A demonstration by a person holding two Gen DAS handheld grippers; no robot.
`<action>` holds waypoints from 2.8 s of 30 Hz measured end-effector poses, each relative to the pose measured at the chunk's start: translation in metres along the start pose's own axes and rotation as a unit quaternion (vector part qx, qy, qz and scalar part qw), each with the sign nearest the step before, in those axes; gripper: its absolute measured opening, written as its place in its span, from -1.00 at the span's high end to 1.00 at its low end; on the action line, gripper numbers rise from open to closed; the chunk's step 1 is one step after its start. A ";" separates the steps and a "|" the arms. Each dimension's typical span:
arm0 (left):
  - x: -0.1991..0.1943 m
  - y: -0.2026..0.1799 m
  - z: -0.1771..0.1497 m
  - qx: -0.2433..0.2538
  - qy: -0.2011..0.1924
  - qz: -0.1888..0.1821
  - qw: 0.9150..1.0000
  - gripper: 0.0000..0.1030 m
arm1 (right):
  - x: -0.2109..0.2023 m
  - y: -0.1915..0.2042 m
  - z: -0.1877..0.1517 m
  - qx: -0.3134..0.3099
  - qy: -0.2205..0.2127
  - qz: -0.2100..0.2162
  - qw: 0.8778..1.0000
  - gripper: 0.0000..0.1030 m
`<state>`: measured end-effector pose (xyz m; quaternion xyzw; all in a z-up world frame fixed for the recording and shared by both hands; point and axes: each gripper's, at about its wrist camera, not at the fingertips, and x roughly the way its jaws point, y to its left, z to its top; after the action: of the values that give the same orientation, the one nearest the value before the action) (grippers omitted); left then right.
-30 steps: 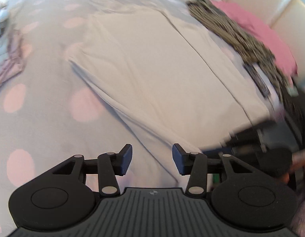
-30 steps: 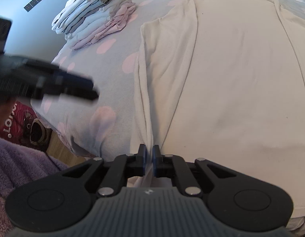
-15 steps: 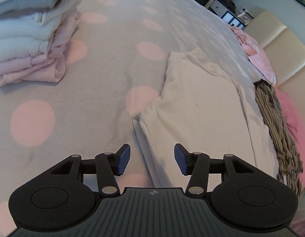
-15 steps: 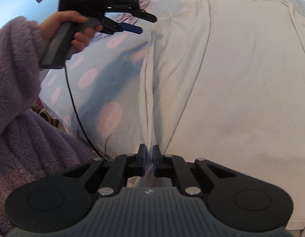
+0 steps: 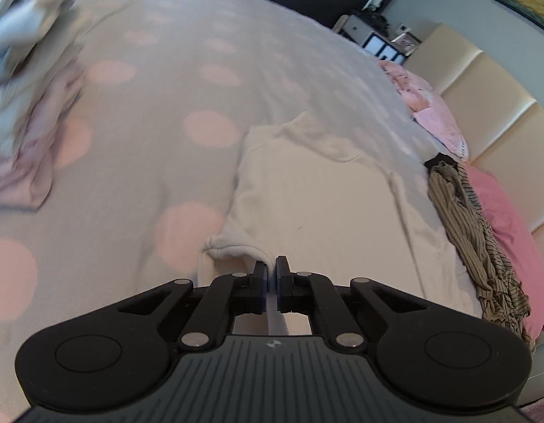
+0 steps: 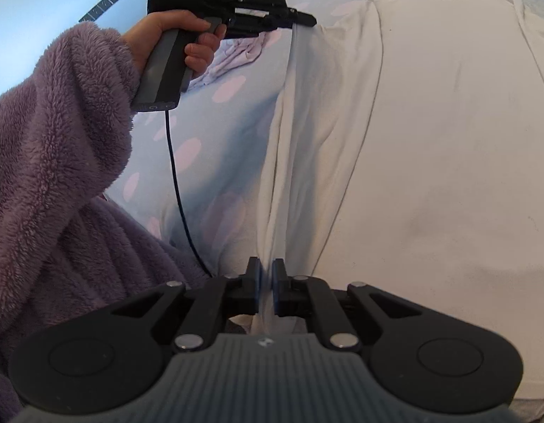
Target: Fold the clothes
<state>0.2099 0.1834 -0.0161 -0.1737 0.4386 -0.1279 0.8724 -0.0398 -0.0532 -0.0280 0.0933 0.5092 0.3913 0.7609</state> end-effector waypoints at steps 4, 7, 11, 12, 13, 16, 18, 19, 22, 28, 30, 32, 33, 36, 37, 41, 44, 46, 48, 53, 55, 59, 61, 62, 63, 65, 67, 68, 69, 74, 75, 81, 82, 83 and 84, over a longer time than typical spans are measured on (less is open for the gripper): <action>0.006 -0.042 0.007 0.055 -0.003 -0.003 0.998 0.95 | -0.018 -0.003 -0.008 0.019 -0.013 0.010 1.000 0.84; 0.020 -0.069 0.008 0.090 0.009 -0.002 0.996 0.95 | -0.025 -0.008 -0.014 0.035 -0.017 0.004 0.999 0.85; 0.048 -0.097 0.006 0.125 0.036 0.004 0.991 0.95 | -0.029 -0.017 -0.023 0.060 -0.011 -0.010 0.998 0.85; 0.054 -0.104 0.005 0.134 0.042 0.006 0.990 0.95 | -0.029 -0.020 -0.025 0.066 -0.010 -0.014 0.998 0.85; 0.061 -0.110 0.003 0.143 0.049 0.007 0.988 0.95 | -0.029 -0.025 -0.027 0.073 -0.008 -0.019 0.997 0.85; 0.083 -0.123 -0.001 0.161 0.069 0.010 0.985 0.95 | -0.026 -0.039 -0.033 0.102 0.001 -0.027 0.994 0.85; 0.097 -0.128 -0.005 0.167 0.083 0.012 0.982 0.95 | -0.023 -0.049 -0.038 0.122 0.007 -0.031 0.992 0.85; 0.103 -0.130 -0.007 0.169 0.089 0.012 0.981 0.94 | -0.021 -0.053 -0.040 0.129 0.011 -0.034 0.991 0.85; 0.115 -0.135 -0.011 0.164 0.102 0.010 0.981 0.85 | -0.017 -0.062 -0.045 0.143 0.020 -0.048 0.988 0.85; 0.099 -0.143 -0.006 0.155 0.099 -0.016 0.983 0.37 | -0.012 -0.070 -0.053 0.153 0.039 -0.066 0.985 0.76; 0.084 -0.138 -0.001 0.146 0.082 -0.013 0.986 0.33 | -0.014 -0.069 -0.050 0.144 0.032 -0.077 0.986 0.71; 0.070 -0.132 0.004 0.141 0.062 0.006 0.988 0.33 | -0.019 -0.062 -0.049 0.123 0.017 -0.099 0.987 0.48; 0.066 -0.130 0.005 0.144 0.059 0.013 0.988 0.33 | -0.021 -0.058 -0.048 0.112 0.008 -0.110 0.988 0.45; 0.059 -0.125 0.003 0.151 0.055 0.028 0.987 0.33 | -0.030 -0.066 -0.041 0.093 -0.013 -0.106 0.990 0.44; 0.061 -0.126 0.000 0.156 0.059 0.030 0.986 0.33 | -0.032 -0.071 -0.039 0.088 -0.015 -0.102 0.991 0.44; 0.082 -0.137 -0.018 0.203 0.078 0.065 0.974 0.33 | -0.028 -0.064 -0.035 0.065 -0.005 -0.105 0.992 0.44; 0.098 -0.141 -0.026 0.225 0.081 0.094 0.966 0.40 | -0.020 -0.059 -0.031 0.054 0.000 -0.118 0.992 0.44; 0.104 -0.141 -0.026 0.230 0.081 0.094 0.965 0.74 | -0.018 -0.059 -0.031 0.052 0.001 -0.122 0.991 0.44; 0.107 -0.141 -0.025 0.236 0.077 0.095 0.964 0.92 | -0.017 -0.059 -0.031 0.050 0.002 -0.124 0.991 0.44; 0.096 -0.148 -0.017 0.225 0.056 0.063 0.971 0.93 | -0.013 -0.060 -0.033 0.046 0.008 -0.118 0.992 0.62; 0.099 -0.148 -0.018 0.225 0.059 0.062 0.971 0.93 | -0.011 -0.060 -0.033 0.041 0.010 -0.119 0.992 0.80; 0.109 -0.147 -0.025 0.229 0.068 0.066 0.969 0.93 | -0.017 -0.058 -0.032 0.040 0.012 -0.119 0.992 0.87; 0.113 -0.148 -0.027 0.231 0.070 0.064 0.968 0.93 | -0.019 -0.056 -0.033 0.035 0.019 -0.124 0.991 0.87; 0.114 -0.148 -0.029 0.233 0.071 0.063 0.968 0.93 | -0.019 -0.056 -0.034 0.034 0.023 -0.126 0.991 0.87; 0.115 -0.148 -0.029 0.234 0.071 0.063 0.968 0.93 | -0.019 -0.058 -0.034 0.037 0.026 -0.127 0.991 0.87; 0.116 -0.147 -0.031 0.235 0.074 0.067 0.967 0.93 | -0.017 -0.061 -0.035 0.041 0.029 -0.125 0.991 0.87; 0.116 -0.147 -0.032 0.235 0.080 0.071 0.966 0.91 | -0.015 -0.064 -0.035 0.045 0.033 -0.121 0.991 0.78; 0.115 -0.147 -0.033 0.235 0.080 0.073 0.966 0.86 | -0.015 -0.064 -0.036 0.047 0.038 -0.121 0.991 0.77; 0.112 -0.148 -0.033 0.236 0.081 0.075 0.966 0.71 | -0.015 -0.064 -0.037 0.046 0.039 -0.120 0.991 0.75; 0.082 -0.157 -0.043 0.253 0.056 0.079 0.963 0.25 | -0.024 -0.060 -0.037 0.036 0.030 -0.133 0.990 0.06; 0.075 -0.159 -0.047 0.256 0.051 0.079 0.962 0.13 | -0.029 -0.060 -0.037 0.032 0.025 -0.143 0.989 0.00; 0.042 -0.173 -0.064 0.263 0.058 0.050 0.962 0.08 | -0.059 -0.068 -0.028 -0.008 0.011 -0.201 0.979 -0.44; 0.038 -0.176 -0.067 0.263 0.058 0.045 0.962 0.08 | -0.065 -0.069 -0.028 -0.019 0.010 -0.204 0.979 -0.47; 0.034 -0.180 -0.069 0.263 0.058 0.039 0.962 0.07 | -0.071 -0.071 -0.027 -0.030 0.013 -0.205 0.978 -0.63; 0.031 -0.184 -0.071 0.264 0.057 0.035 0.962 0.06 | -0.077 -0.074 -0.027 -0.041 0.020 -0.204 0.978 -0.71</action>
<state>0.1572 -0.0085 -0.0020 0.0862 0.4443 -0.2188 0.8645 -0.0386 -0.1636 -0.0264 -0.0516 0.5166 0.2502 0.8172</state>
